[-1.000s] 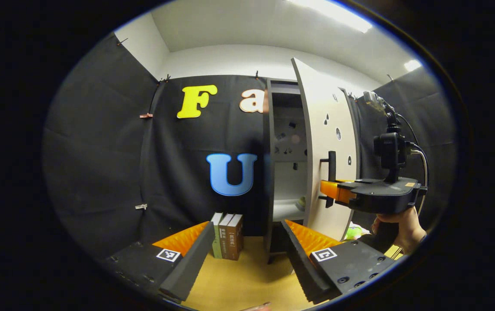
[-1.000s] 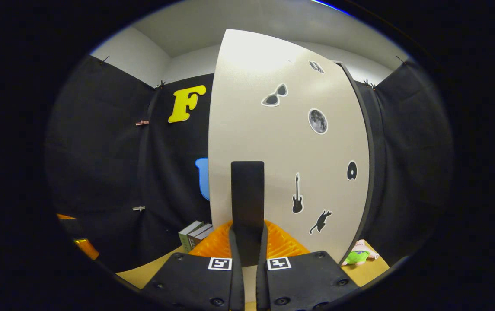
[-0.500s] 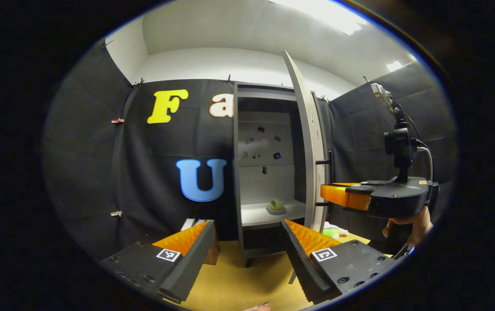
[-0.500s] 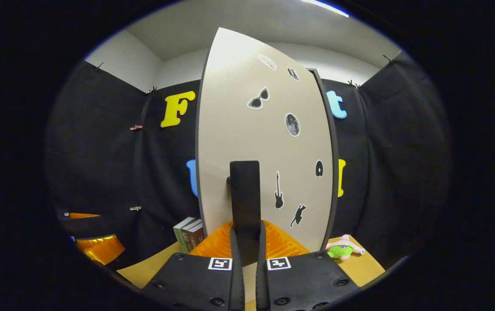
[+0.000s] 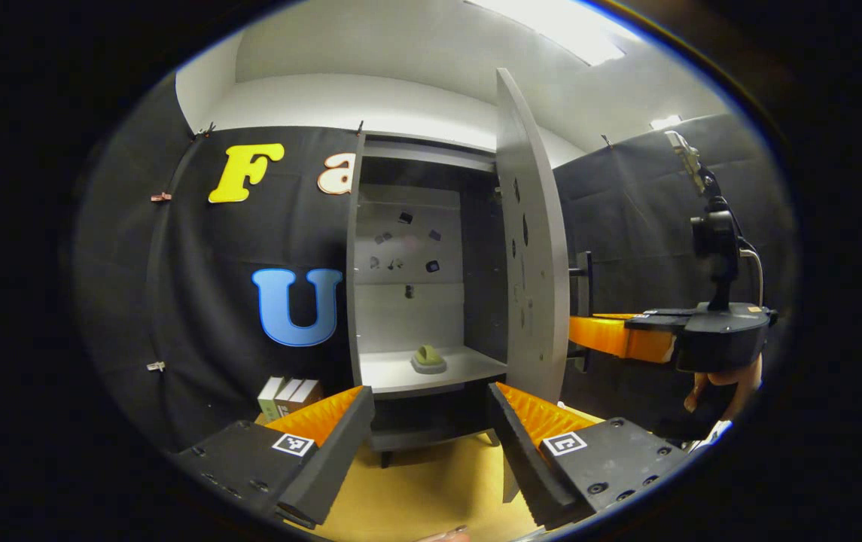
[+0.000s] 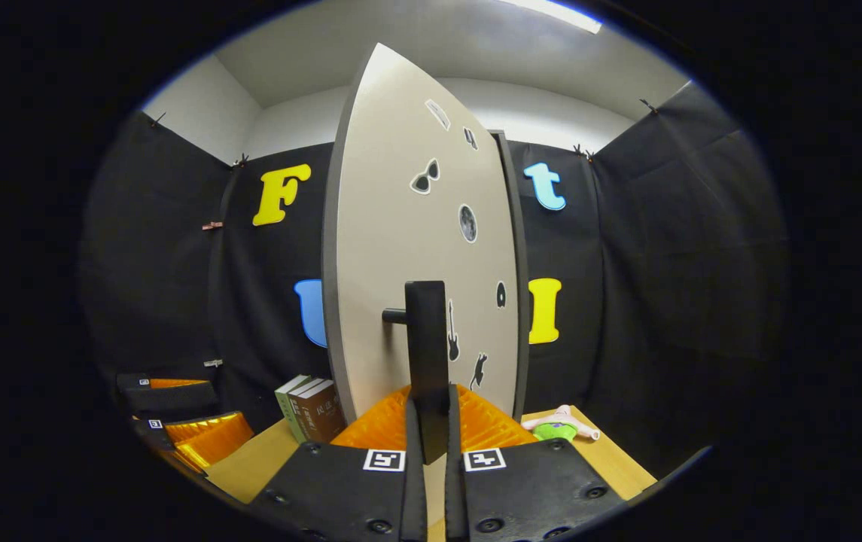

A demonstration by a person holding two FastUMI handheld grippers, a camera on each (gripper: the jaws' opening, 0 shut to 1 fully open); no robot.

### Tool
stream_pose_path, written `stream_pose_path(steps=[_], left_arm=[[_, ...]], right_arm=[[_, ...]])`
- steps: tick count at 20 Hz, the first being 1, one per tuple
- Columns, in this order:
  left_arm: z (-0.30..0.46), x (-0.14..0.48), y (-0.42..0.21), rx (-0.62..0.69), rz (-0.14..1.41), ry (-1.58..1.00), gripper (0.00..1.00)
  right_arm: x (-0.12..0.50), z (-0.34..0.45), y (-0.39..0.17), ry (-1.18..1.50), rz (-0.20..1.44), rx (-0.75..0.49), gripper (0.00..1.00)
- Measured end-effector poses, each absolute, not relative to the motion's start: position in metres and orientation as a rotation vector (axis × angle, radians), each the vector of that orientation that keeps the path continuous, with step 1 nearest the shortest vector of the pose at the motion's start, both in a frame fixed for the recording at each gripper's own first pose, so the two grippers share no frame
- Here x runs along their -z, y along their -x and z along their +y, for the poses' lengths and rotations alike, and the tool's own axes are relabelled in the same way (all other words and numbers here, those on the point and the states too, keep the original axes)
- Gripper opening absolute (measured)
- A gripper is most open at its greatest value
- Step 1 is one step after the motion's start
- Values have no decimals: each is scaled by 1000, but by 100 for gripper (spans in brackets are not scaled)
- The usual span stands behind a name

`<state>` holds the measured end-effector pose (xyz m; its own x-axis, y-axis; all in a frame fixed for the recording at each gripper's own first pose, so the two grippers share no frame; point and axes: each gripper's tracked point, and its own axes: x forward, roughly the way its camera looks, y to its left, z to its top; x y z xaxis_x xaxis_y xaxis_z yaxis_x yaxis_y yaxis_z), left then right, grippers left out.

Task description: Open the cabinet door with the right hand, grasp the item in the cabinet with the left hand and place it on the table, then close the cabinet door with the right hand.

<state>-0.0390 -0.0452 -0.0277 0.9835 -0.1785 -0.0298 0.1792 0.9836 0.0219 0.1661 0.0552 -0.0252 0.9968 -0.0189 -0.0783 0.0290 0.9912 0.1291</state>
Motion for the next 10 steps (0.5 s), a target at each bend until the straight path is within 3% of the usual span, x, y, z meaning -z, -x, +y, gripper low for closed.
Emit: stream_pose_path(steps=[10], left_arm=[[-100, 30, -25, 291, 34, -15, 94]], right_arm=[[31, 14, -154, -90, 112, 95, 12]])
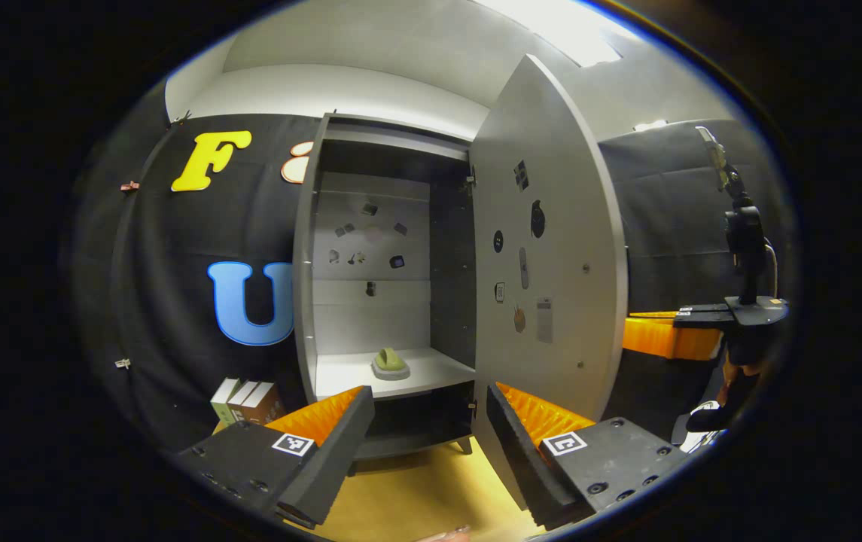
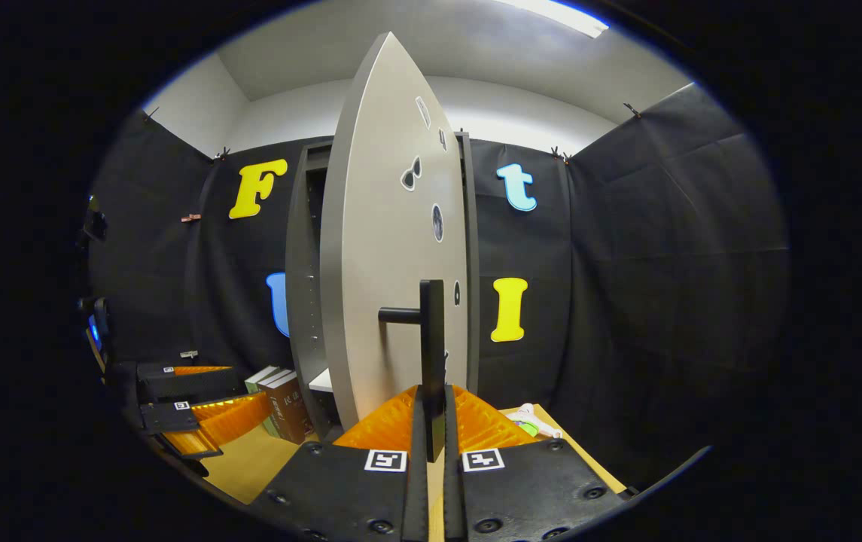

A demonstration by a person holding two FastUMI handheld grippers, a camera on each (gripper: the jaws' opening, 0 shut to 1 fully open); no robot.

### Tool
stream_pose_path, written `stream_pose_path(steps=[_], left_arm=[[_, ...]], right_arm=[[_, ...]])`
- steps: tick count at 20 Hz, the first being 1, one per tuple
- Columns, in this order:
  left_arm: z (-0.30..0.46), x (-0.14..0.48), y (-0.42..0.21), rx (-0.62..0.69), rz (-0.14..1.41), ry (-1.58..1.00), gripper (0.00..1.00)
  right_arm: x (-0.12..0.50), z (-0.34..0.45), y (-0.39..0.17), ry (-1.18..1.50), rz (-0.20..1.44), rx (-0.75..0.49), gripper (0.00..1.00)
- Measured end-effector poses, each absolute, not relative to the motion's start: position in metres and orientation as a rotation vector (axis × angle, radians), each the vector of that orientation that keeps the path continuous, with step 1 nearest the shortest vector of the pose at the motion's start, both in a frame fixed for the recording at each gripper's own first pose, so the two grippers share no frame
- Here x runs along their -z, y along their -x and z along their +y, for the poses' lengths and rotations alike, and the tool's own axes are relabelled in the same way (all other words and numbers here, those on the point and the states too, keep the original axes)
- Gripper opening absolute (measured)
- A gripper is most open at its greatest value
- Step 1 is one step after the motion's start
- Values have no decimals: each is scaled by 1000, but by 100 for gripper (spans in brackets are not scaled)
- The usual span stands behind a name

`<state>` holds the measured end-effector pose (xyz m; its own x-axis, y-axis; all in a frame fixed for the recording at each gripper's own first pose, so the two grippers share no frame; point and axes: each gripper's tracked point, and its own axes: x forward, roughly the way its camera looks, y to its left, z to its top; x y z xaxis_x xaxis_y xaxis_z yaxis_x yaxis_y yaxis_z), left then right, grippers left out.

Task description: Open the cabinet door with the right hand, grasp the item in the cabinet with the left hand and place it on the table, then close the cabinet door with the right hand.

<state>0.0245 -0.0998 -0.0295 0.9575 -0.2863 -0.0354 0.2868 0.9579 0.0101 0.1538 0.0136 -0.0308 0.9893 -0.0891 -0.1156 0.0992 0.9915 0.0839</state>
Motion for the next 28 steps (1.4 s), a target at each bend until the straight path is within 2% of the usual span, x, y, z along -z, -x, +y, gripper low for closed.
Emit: stream_pose_path(steps=[7, 9, 10, 12, 15, 21, 23, 28], left_arm=[[-139, 31, -77, 329, 35, -42, 92], [-148, 31, -89, 336, 31, -43, 97], [-152, 31, -95, 339, 31, -40, 94], [-157, 36, -107, 346, 40, -36, 96], [-160, 41, -128, 361, 54, -38, 94], [-126, 21, -180, 257, 31, -66, 96], [-119, 15, -201, 242, 42, -48, 96], [-94, 9, -260, 166, 93, -5, 97]], right_arm=[[32, -3, -156, -86, 108, 63, 12], [32, -9, -157, -69, 104, 65, 12], [31, -14, -156, -60, 102, 68, 12], [31, -22, -157, -38, 105, 80, 10], [31, -31, -157, -38, 101, 86, 7], [32, -36, -150, -26, 112, 81, 7], [35, -35, -143, -35, 118, 67, 16], [42, -74, -133, 13, 137, 206, 19]])
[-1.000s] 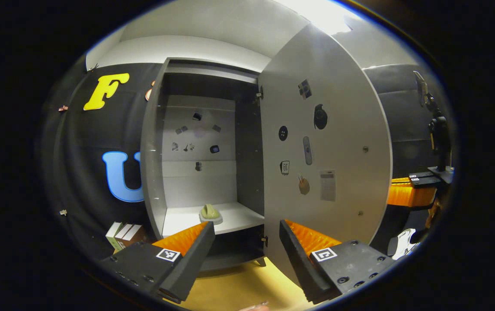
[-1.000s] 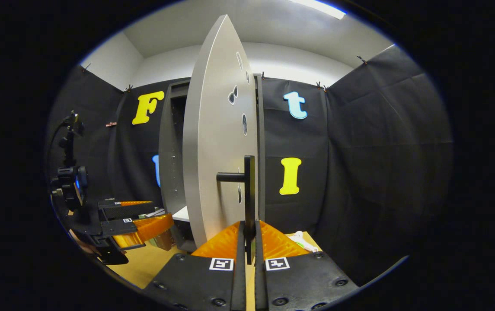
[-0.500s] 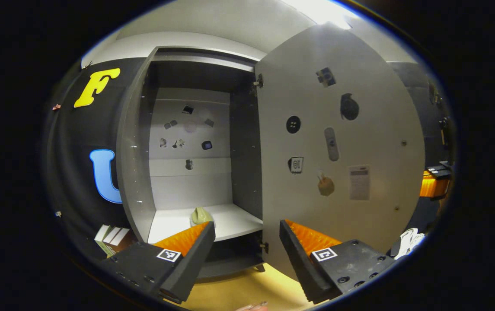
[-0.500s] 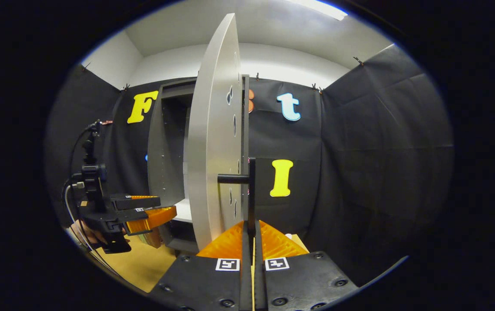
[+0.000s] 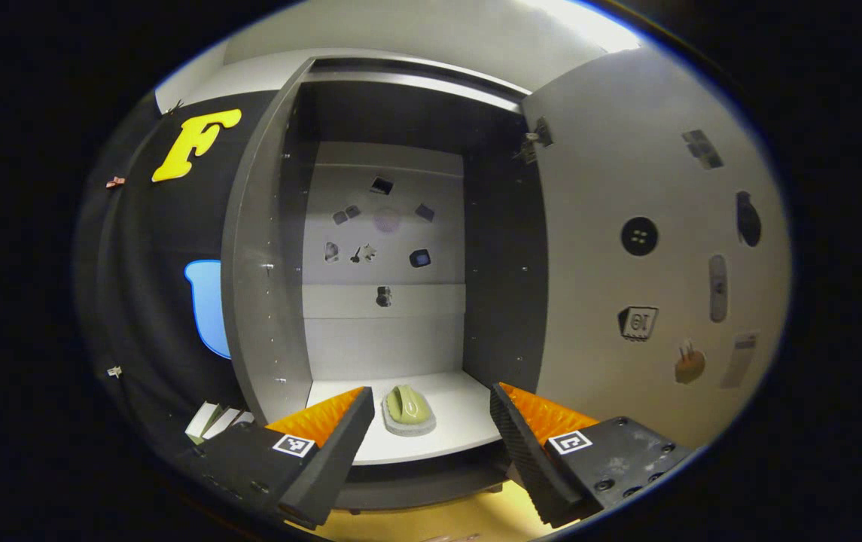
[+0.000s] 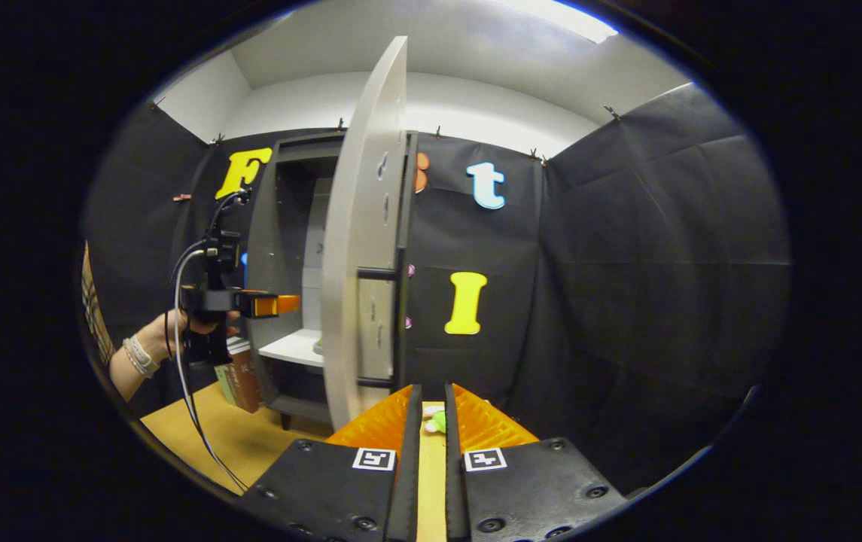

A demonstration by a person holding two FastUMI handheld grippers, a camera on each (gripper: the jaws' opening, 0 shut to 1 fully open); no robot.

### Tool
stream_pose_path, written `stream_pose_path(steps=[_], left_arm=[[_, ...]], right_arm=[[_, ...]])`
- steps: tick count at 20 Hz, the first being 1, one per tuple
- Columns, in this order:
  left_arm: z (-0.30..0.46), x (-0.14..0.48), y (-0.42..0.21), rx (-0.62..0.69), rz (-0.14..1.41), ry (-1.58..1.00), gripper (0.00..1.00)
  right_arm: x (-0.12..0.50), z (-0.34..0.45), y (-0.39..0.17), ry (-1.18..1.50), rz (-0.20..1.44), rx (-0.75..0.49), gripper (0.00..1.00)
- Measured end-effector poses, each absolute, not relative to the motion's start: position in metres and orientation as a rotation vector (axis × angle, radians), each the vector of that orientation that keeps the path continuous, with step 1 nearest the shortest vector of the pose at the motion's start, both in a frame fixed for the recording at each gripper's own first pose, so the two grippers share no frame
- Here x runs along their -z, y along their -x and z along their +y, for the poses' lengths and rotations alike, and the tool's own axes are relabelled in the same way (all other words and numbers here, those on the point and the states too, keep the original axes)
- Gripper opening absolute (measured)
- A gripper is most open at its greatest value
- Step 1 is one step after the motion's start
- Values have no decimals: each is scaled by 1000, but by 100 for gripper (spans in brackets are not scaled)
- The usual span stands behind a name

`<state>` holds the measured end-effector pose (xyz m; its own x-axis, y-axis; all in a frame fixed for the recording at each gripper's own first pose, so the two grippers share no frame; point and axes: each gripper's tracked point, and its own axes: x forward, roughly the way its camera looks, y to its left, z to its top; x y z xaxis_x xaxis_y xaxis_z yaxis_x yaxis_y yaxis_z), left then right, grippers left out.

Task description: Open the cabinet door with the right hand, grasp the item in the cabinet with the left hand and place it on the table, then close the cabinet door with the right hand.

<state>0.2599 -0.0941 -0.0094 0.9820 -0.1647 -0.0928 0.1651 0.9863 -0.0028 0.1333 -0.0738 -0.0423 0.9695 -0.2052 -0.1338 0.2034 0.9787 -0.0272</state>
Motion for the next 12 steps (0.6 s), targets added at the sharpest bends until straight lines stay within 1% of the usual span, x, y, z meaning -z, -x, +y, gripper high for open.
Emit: stream_pose_path(steps=[1, 2, 3, 5, 6, 7, 8, 9, 10, 12], left_arm=[[-93, 9, -270, 165, 104, -13, 97], [-92, 10, -282, 166, 116, -35, 96], [-90, 12, -293, 162, 133, -63, 96], [-87, 21, -316, 144, 160, -98, 96], [-88, 28, -326, 150, 179, -97, 96], [-91, 35, -334, 163, 199, -91, 95], [-92, 42, -345, 167, 219, -93, 96], [-90, 48, -356, 163, 241, -95, 95], [-90, 56, -368, 156, 259, -94, 95], [-89, 69, -389, 152, 295, -74, 94]], right_arm=[[44, -81, -132, 13, 151, 237, 24], [47, -89, -132, 10, 165, 268, 27], [49, -98, -131, 15, 174, 312, 34], [54, -114, -130, 29, 185, 372, 42], [56, -121, -133, 33, 196, 391, 43], [57, -125, -133, 35, 204, 398, 55], [59, -128, -135, 37, 203, 409, 55], [60, -132, -136, 34, 201, 413, 63], [62, -134, -137, 30, 203, 420, 65], [66, -140, -139, 24, 216, 438, 65]])
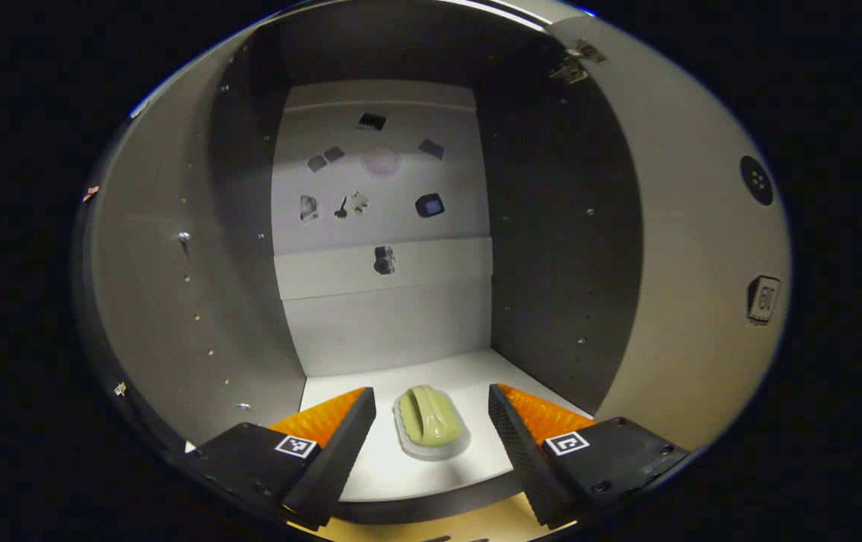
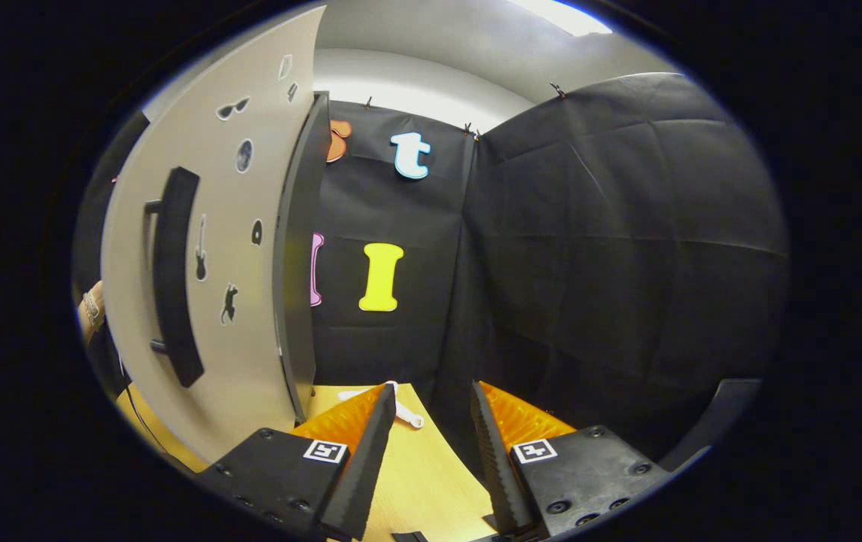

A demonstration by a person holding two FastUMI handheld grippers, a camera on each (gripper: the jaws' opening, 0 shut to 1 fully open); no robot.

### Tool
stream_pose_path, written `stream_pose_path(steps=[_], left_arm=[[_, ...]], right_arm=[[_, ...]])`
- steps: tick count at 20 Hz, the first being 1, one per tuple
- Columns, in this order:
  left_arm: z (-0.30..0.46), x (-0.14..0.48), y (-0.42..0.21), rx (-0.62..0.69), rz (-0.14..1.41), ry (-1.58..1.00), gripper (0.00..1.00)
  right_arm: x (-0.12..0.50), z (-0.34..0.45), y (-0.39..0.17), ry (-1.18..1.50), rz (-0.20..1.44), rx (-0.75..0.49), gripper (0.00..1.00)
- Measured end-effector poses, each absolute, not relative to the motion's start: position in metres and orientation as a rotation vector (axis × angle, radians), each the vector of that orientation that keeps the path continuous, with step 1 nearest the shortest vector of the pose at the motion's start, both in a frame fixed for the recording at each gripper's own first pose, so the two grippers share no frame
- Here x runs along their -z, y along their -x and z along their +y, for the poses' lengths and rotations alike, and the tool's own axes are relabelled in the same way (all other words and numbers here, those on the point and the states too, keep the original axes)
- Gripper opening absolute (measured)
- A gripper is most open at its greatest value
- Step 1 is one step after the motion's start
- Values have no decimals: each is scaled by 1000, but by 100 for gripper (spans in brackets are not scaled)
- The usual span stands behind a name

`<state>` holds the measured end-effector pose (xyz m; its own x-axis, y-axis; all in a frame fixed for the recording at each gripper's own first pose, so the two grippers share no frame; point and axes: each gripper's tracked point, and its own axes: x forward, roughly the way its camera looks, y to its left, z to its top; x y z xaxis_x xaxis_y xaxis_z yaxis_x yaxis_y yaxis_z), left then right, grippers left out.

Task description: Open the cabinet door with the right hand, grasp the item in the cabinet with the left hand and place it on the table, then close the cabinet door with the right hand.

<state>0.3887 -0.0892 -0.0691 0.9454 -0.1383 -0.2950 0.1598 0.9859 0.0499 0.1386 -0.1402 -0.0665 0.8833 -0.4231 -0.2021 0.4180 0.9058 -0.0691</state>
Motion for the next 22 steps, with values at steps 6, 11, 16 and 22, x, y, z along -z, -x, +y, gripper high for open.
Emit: stream_pose_path(steps=[6, 11, 16, 22], left_arm=[[-83, 113, -437, 109, 407, -13, 92], [-81, 145, -456, 89, 489, -38, 84], [-80, 162, -465, 83, 521, -22, 73], [-85, 156, -462, 109, 517, -70, 27]], right_arm=[[77, -150, -149, -25, 232, 460, 65], [96, -167, -178, -30, 254, 469, 65], [105, -170, -190, -36, 275, 452, 65], [110, -168, -202, -42, 284, 423, 65]])
